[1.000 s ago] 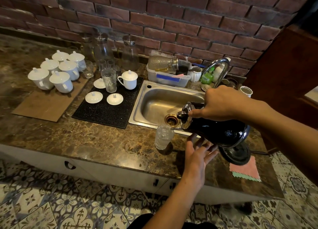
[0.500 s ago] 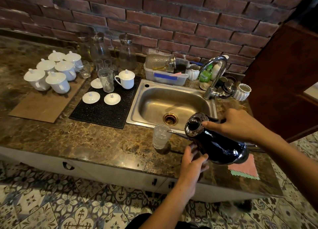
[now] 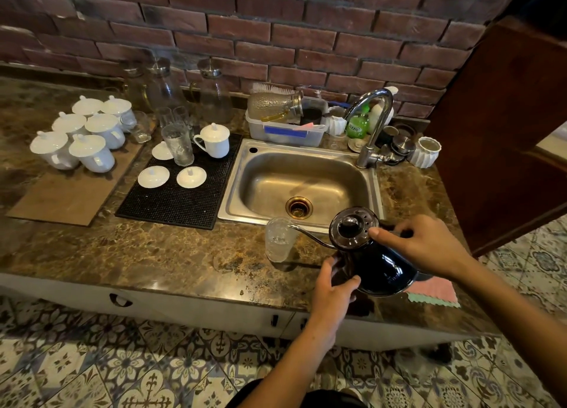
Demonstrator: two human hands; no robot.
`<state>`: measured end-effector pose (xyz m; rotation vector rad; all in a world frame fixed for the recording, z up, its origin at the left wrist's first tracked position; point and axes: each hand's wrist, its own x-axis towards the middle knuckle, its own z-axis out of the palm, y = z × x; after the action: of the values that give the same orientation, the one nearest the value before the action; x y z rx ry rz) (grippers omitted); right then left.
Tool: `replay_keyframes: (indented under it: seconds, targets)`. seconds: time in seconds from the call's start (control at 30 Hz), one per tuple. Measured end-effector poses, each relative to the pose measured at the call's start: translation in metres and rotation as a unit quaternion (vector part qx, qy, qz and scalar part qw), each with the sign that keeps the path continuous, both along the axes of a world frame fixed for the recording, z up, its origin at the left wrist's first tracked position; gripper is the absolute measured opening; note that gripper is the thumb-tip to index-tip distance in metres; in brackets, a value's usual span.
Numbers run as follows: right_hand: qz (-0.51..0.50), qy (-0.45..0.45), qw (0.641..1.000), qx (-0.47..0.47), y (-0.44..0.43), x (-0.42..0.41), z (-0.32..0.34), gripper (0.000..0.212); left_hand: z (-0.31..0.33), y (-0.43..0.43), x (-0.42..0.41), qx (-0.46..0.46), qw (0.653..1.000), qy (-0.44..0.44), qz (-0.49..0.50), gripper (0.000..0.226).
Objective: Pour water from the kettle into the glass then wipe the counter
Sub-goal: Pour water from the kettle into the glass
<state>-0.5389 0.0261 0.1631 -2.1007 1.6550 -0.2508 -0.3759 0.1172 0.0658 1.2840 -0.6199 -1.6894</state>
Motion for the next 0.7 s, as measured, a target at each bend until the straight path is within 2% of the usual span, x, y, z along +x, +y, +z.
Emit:
replay_keyframes:
  seconds: [0.07, 0.17, 0.57, 0.7]
  targets:
    - [-0.010, -0.020, 1.000, 0.004, 0.003, -0.002, -0.007, 0.081, 0.000, 0.000, 0.002, 0.002, 1.000, -0.020, -0.003, 0.053]
    - [-0.027, -0.032, 0.999, -0.002, 0.004, -0.006, -0.021, 0.092, 0.003, -0.001, 0.004, 0.010, 0.999, -0.053, -0.011, 0.057]
    - [-0.065, -0.094, 0.993, -0.004, 0.016, -0.010, -0.050, 0.097, 0.005, 0.001, 0.015, 0.013, 0.995, -0.090, -0.044, 0.056]
    - [-0.088, -0.122, 0.989, 0.001, 0.024, -0.007, -0.053, 0.079, 0.001, -0.002, 0.019, 0.014, 0.993, -0.100, -0.052, 0.056]
